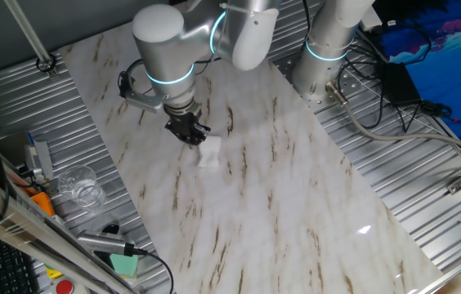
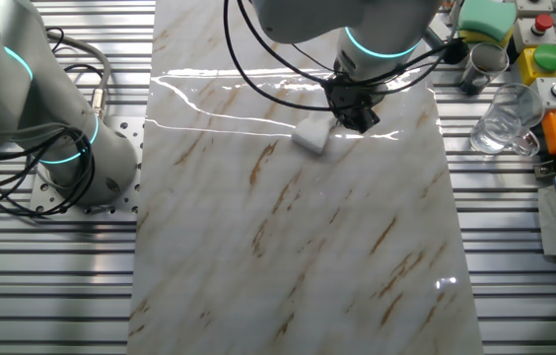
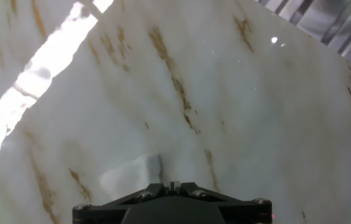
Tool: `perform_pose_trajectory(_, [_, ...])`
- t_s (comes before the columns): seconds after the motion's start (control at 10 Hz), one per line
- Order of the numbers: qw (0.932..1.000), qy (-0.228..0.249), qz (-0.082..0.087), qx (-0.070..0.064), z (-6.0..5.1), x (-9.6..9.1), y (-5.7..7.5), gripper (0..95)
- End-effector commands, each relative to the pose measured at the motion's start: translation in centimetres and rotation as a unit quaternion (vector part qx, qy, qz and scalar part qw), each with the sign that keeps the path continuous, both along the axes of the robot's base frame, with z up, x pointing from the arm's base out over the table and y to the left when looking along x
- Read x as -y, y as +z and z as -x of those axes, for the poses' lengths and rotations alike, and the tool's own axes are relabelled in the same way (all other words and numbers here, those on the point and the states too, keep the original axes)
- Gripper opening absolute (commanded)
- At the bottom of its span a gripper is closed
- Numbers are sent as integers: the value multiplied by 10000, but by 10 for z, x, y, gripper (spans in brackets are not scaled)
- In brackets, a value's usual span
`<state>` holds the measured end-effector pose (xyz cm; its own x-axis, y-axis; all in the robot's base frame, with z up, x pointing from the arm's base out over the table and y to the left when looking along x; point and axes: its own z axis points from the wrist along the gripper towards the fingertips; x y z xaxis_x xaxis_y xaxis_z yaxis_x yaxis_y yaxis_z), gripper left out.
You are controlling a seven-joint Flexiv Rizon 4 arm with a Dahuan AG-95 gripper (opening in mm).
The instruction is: Clean the tabletop with a sponge
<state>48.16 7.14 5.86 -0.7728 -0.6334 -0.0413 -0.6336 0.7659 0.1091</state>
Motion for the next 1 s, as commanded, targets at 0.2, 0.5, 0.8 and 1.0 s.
perform_pose_trajectory(0.2, [10000, 79, 29, -5, 1, 0, 0, 0])
perform_pose_trajectory(0.5, [9997, 221, -90, 80, 4, -9, -10, 190])
perform_pose_trajectory(0.8, [9990, 409, -144, 136, 16, -14, -19, 570])
perform_pose_trajectory(1.0, [9985, 524, -90, 134, 20, -18, -24, 760])
